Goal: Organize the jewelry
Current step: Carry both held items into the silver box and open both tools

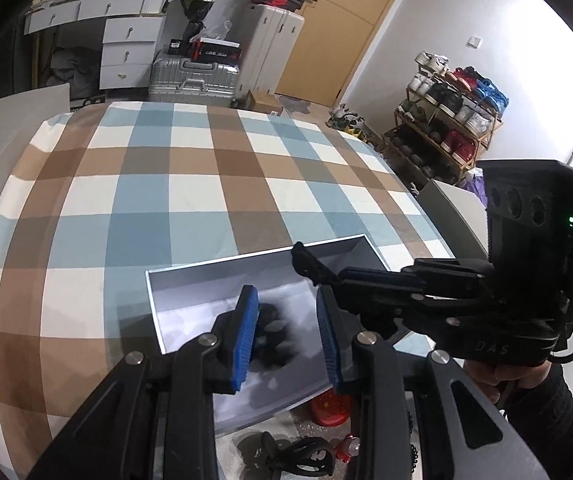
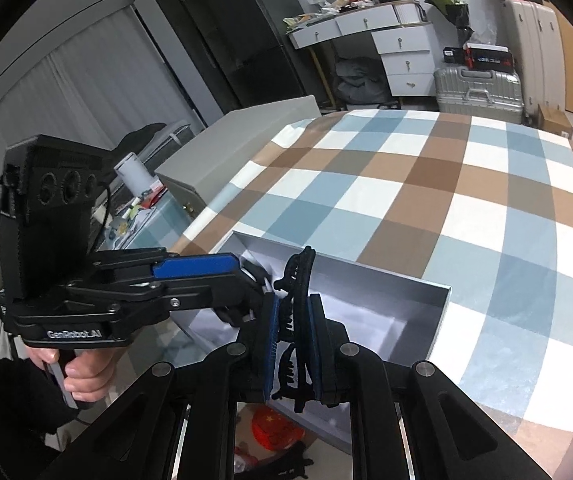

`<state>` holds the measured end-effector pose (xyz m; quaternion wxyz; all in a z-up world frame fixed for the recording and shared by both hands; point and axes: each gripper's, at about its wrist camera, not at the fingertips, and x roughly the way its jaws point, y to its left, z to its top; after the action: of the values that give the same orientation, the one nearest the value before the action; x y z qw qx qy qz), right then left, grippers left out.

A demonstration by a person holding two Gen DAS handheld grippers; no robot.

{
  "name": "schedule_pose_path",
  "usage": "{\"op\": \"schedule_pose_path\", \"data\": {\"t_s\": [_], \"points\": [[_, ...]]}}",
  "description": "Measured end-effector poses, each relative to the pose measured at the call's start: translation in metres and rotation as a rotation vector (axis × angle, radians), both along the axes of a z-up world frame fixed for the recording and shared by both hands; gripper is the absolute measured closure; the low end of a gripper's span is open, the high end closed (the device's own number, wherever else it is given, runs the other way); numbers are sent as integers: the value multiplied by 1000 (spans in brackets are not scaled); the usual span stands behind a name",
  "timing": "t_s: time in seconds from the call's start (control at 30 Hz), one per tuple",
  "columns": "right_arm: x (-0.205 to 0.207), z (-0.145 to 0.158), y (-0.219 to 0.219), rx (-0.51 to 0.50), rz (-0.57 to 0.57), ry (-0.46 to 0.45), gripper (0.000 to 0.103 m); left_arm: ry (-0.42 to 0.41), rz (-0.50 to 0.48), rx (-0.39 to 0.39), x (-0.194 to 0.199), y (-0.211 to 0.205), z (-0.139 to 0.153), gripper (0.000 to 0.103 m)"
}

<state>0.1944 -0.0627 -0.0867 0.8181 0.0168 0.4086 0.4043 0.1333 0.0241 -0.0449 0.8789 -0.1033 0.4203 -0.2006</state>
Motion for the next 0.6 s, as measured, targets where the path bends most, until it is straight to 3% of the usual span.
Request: {"op": "schedule_pose_path", "data": {"t_s": [0.1,0.17,0.23,0.27,0.33,0.4,0.47,0.6], "points": [[1,-1,-2,6,-21,0,87,-5,-7,31,0,-4,2,76],[0,1,-5,28,-31,4,85,-7,-12,41,-3,-5,3,60],[-3,5,-8,40,-45,-1,71,-19,6,48,-5,-2,5,46],[-6,7,-10,41,-56,-13,69,-29,19,47,-7,0,7,43],[-13,14,-14,40,-77,-39,67,-51,42,48,-12,5,11,43],[-23,24,-22,50,-114,-58,57,-79,67,60,-20,10,15,42],[-35,35,-30,69,-142,-98,48,-94,90,70,-27,14,19,31],[-69,61,-43,83,-225,-225,33,-136,160,95,-41,19,27,27]]}}
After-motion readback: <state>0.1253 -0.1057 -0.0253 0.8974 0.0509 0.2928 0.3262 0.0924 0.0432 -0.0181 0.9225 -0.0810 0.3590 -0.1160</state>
